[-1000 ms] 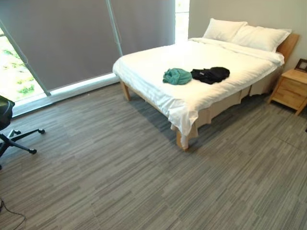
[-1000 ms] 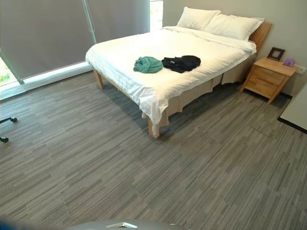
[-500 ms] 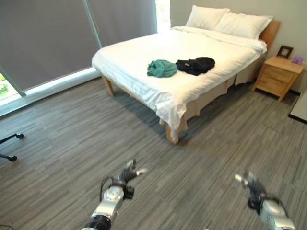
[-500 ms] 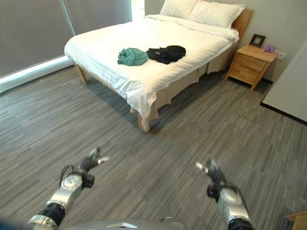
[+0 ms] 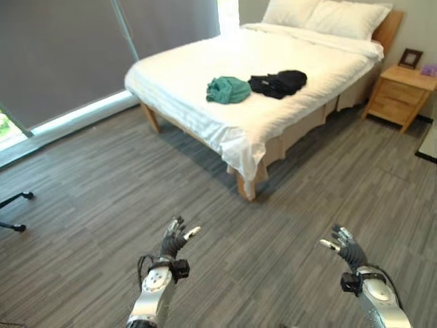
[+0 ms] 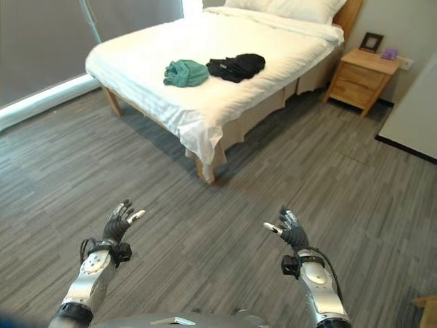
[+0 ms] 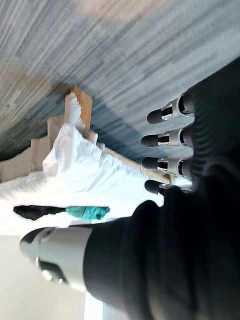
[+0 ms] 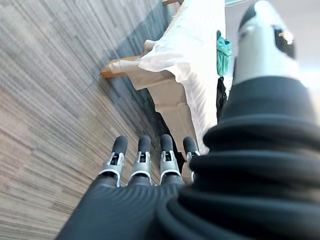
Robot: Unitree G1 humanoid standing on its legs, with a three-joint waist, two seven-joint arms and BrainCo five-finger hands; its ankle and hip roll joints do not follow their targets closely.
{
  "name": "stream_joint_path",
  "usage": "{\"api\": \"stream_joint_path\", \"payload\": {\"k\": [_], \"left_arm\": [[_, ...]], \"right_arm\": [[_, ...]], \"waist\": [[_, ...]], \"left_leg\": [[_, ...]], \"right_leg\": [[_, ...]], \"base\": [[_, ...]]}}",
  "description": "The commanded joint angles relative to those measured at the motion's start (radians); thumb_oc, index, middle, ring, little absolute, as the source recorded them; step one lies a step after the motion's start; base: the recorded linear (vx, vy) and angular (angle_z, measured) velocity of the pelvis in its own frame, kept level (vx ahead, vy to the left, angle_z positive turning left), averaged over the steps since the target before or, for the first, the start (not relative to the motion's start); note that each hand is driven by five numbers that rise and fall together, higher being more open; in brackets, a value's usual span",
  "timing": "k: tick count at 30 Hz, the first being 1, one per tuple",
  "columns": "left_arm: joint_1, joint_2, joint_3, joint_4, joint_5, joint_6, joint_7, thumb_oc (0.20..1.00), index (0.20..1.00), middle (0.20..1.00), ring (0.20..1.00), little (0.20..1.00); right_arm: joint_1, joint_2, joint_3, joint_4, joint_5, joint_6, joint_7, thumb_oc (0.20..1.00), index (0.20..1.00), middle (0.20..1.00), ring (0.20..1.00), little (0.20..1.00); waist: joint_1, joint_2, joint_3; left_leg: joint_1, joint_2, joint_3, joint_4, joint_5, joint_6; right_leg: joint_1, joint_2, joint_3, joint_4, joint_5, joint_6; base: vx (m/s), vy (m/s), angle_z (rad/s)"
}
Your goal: Pick up bed clothes into laundry basket.
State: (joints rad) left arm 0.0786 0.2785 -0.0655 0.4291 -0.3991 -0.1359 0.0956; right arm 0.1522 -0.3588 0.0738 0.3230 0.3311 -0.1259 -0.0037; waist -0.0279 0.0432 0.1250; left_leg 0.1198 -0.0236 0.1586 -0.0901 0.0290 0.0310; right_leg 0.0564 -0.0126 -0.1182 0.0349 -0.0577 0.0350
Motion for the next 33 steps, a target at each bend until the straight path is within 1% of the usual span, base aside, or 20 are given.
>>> {"api": "stream_joint_path", "payload": {"k": [1, 6, 9, 11, 12, 13, 14, 16, 18, 20, 22, 23, 24, 25, 26, 27, 28, 29, 32, 33], "left_arm": [[-0.051, 0.030, 0.051, -0.040, -0.063, -0.085, 0.025, 1.000, 1.000, 1.000, 1.000, 1.000], [-0.090, 0.061, 0.043, -0.078, -0.028, -0.087, 0.036, 1.000, 1.000, 1.000, 1.000, 1.000], [-0.115, 0.075, 0.021, -0.103, -0.003, -0.079, 0.038, 1.000, 1.000, 1.000, 1.000, 1.000], [-0.127, 0.075, 0.008, -0.104, 0.007, -0.076, 0.039, 1.000, 1.000, 1.000, 1.000, 1.000], [-0.128, 0.076, 0.008, -0.111, 0.010, -0.075, 0.037, 1.000, 1.000, 1.000, 1.000, 1.000], [-0.124, 0.080, 0.013, -0.133, 0.007, -0.077, 0.033, 1.000, 1.000, 1.000, 1.000, 1.000], [-0.123, 0.080, 0.014, -0.134, 0.006, -0.076, 0.033, 1.000, 1.000, 1.000, 1.000, 1.000], [-0.131, 0.086, 0.021, -0.125, -0.003, -0.082, 0.035, 1.000, 1.000, 1.000, 1.000, 1.000], [-0.134, 0.091, 0.040, -0.112, 0.001, -0.087, 0.037, 1.000, 1.000, 1.000, 1.000, 1.000], [-0.124, 0.092, 0.051, -0.111, 0.005, -0.088, 0.037, 1.000, 1.000, 1.000, 1.000, 1.000], [-0.088, 0.089, 0.064, -0.136, 0.009, -0.085, 0.029, 1.000, 1.000, 1.000, 1.000, 1.000], [-0.080, 0.086, 0.062, -0.140, 0.002, -0.083, 0.022, 1.000, 1.000, 1.000, 1.000, 1.000], [-0.055, 0.065, 0.082, -0.133, -0.061, -0.076, 0.008, 1.000, 1.000, 1.000, 1.000, 1.000], [-0.054, 0.066, 0.082, -0.133, -0.061, -0.075, 0.008, 1.000, 1.000, 1.000, 1.000, 1.000], [-0.039, 0.055, 0.099, -0.139, -0.098, -0.068, 0.004, 1.000, 1.000, 1.000, 1.000, 1.000], [-0.021, 0.036, 0.111, -0.151, -0.142, -0.076, 0.003, 1.000, 1.000, 1.000, 1.000, 1.000], [-0.021, 0.036, 0.111, -0.151, -0.142, -0.076, 0.004, 1.000, 1.000, 1.000, 1.000, 1.000], [-0.034, 0.026, 0.119, -0.142, -0.155, -0.077, 0.014, 1.000, 1.000, 1.000, 1.000, 1.000], [-0.030, 0.025, 0.113, -0.138, -0.157, -0.080, 0.010, 1.000, 1.000, 1.000, 1.000, 1.000], [-0.030, 0.035, 0.104, -0.130, -0.132, -0.082, 0.011, 1.000, 1.000, 1.000, 1.000, 1.000]], "right_arm": [[-0.060, 0.015, -0.016, -0.031, 0.027, -0.074, -0.023, 1.000, 1.000, 1.000, 1.000, 1.000], [-0.114, -0.007, -0.010, -0.022, 0.008, -0.075, -0.036, 1.000, 1.000, 1.000, 1.000, 1.000], [-0.125, -0.004, 0.000, -0.037, 0.000, -0.075, -0.044, 1.000, 1.000, 1.000, 1.000, 1.000], [-0.124, 0.012, 0.004, -0.036, 0.001, -0.072, -0.049, 1.000, 1.000, 1.000, 1.000, 1.000], [-0.121, 0.021, 0.000, -0.040, 0.007, -0.071, -0.049, 1.000, 1.000, 1.000, 1.000, 1.000], [-0.112, 0.029, -0.009, -0.041, 0.032, -0.070, -0.049, 1.000, 1.000, 1.000, 1.000, 1.000], [-0.111, 0.029, -0.009, -0.041, 0.033, -0.070, -0.049, 1.000, 1.000, 1.000, 1.000, 1.000], [-0.107, 0.038, -0.009, -0.027, 0.055, -0.072, -0.050, 1.000, 1.000, 1.000, 1.000, 1.000], [-0.105, 0.039, 0.001, -0.023, 0.044, -0.067, -0.042, 1.000, 1.000, 1.000, 1.000, 1.000], [-0.104, 0.035, 0.008, -0.032, 0.034, -0.060, -0.036, 1.000, 1.000, 1.000, 1.000, 1.000], [-0.090, 0.022, 0.011, -0.053, 0.051, -0.055, -0.010, 1.000, 1.000, 1.000, 1.000, 1.000], [-0.085, 0.018, 0.014, -0.055, 0.056, -0.054, -0.005, 1.000, 1.000, 1.000, 1.000, 1.000], [-0.089, 0.009, 0.027, -0.040, 0.089, -0.056, -0.001, 1.000, 1.000, 1.000, 1.000, 1.000], [-0.089, 0.009, 0.027, -0.040, 0.089, -0.056, -0.001, 1.000, 1.000, 1.000, 1.000, 1.000], [-0.092, 0.001, 0.025, -0.046, 0.104, -0.055, -0.006, 1.000, 1.000, 1.000, 1.000, 1.000], [-0.094, -0.017, 0.023, -0.044, 0.107, -0.061, -0.010, 1.000, 1.000, 1.000, 1.000, 1.000], [-0.095, -0.017, 0.023, -0.043, 0.107, -0.061, -0.010, 1.000, 1.000, 1.000, 1.000, 1.000], [-0.106, -0.044, 0.004, -0.045, 0.085, -0.054, -0.028, 1.000, 1.000, 1.000, 1.000, 1.000], [-0.105, -0.052, -0.019, -0.056, 0.096, -0.057, -0.034, 1.000, 1.000, 1.000, 1.000, 1.000], [-0.093, -0.059, -0.038, -0.067, 0.091, -0.058, -0.035, 1.000, 1.000, 1.000, 1.000, 1.000]], "waist": [[-0.008, -0.054, 0.005], [-0.004, -0.039, 0.042], [-0.016, -0.028, 0.083], [-0.039, -0.011, 0.104], [-0.049, -0.009, 0.106], [-0.076, -0.013, 0.104], [-0.081, -0.008, 0.109], [-0.114, -0.022, 0.104], [-0.139, -0.029, 0.099], [-0.143, -0.023, 0.092], [-0.143, -0.024, 0.062], [-0.136, -0.022, 0.060], [-0.115, -0.034, 0.051], [-0.120, -0.038, 0.047], [-0.103, -0.053, 0.055], [-0.050, -0.088, 0.101], [-0.052, -0.090, 0.100], [-0.018, -0.102, 0.125], [0.007, -0.097, 0.131], [0.023, -0.073, 0.127]], "left_leg": [[0.008, 0.016, -0.052, 0.003, -0.052, -0.048], [-0.010, 0.003, -0.046, 0.019, -0.075, -0.021], [0.003, -0.008, -0.038, 0.020, -0.089, 0.007], [0.035, 0.004, -0.053, 0.016, -0.102, 0.005], [0.059, 0.010, -0.049, 0.011, -0.111, -0.003], [0.114, 0.026, -0.056, 0.004, -0.145, -0.033], [0.121, 0.033, -0.060, 0.004, -0.148, -0.035], [0.176, 0.062, -0.078, 0.003, -0.165, -0.076], [0.242, 0.108, -0.083, 0.003, -0.170, -0.112], [0.264, 0.135, -0.078, 0.005, -0.168, -0.128], [0.248, 0.189, -0.111, 0.142, -0.085, -0.169], [0.218, 0.205, -0.111, 0.214, -0.007, -0.185], [0.112, 0.235, -0.132, 0.516, 0.168, -0.191], [0.104, 0.230, -0.138, 0.517, 0.172, -0.191], [0.033, 0.246, -0.128, 0.659, 0.223, -0.180], [-0.118, 0.224, -0.124, 0.865, 0.198, -0.136], [-0.122, 0.221, -0.126, 0.867, 0.200, -0.134], [-0.254, 0.226, -0.079, 0.842, 0.133, -0.126], [-0.342, 0.214, -0.034, 0.742, 0.119, -0.138], [-0.371, 0.199, 0.038, 0.521, 0.133, -0.143]], "right_leg": [[0.022, -0.118, 0.012, -0.060, 0.082, 0.108], [-0.072, -0.145, 0.031, 0.098, 0.060, 0.130], [-0.208, -0.165, 0.043, 0.382, 0.168, 0.154], [-0.304, -0.157, 0.059, 0.488, 0.192, 0.155], [-0.342, -0.170, 0.043, 0.454, 0.191, 0.150], [-0.384, -0.205, 0.017, 0.327, 0.192, 0.152], [-0.371, -0.202, 0.009, 0.323, 0.191, 0.151], [-0.405, -0.222, 0.007, 0.139, 0.236, 0.176], [-0.426, -0.216, -0.040, 0.003, 0.294, 0.202], [-0.420, -0.199, -0.089, -0.038, 0.309, 0.208], [-0.385, -0.174, -0.110, 0.023, 0.289, 0.166], [-0.362, -0.160, -0.121, 0.029, 0.273, 0.142], [-0.305, -0.125, -0.127, 0.057, 0.209, 0.072], [-0.309, -0.131, -0.130, 0.056, 0.210, 0.072], [-0.258, -0.122, -0.136, 0.049, 0.186, 0.038], [-0.166, -0.099, -0.112, 0.024, 0.132, -0.008], [-0.168, -0.102, -0.113, 0.023, 0.134, -0.007], [-0.085, -0.095, -0.104, -0.008, 0.107, -0.004], [-0.022, -0.095, -0.101, -0.031, 0.080, 0.004], [0.031, -0.085, -0.095, -0.043, 0.051, 0.016]], "base": [[0.06, 0.075, -0.02], [0.02, 0.100, -0.11], [0.04, 0.132, -0.15], [0.22, 0.071, -0.06], [0.54, -0.066, 0.08], [0.46, -0.078, 0.06], [0.49, -0.154, 0.15], [0.44, -0.206, 0.08], [0.57, -0.287, 0.06], [0.46, -0.252, 0.09], [0.56, -0.371, 0.13], [0.63, -0.511, 0.30], [0.44, -0.380, 0.37], [0.50, -0.473, 0.40], [0.46, -0.483, 0.25], [0.46, -0.478, -0.19], [0.63, -0.478, -0.63], [0.48, -0.208, -0.68], [0.52, -0.104, -0.05], [0.38, 0.004, -0.21]]}}
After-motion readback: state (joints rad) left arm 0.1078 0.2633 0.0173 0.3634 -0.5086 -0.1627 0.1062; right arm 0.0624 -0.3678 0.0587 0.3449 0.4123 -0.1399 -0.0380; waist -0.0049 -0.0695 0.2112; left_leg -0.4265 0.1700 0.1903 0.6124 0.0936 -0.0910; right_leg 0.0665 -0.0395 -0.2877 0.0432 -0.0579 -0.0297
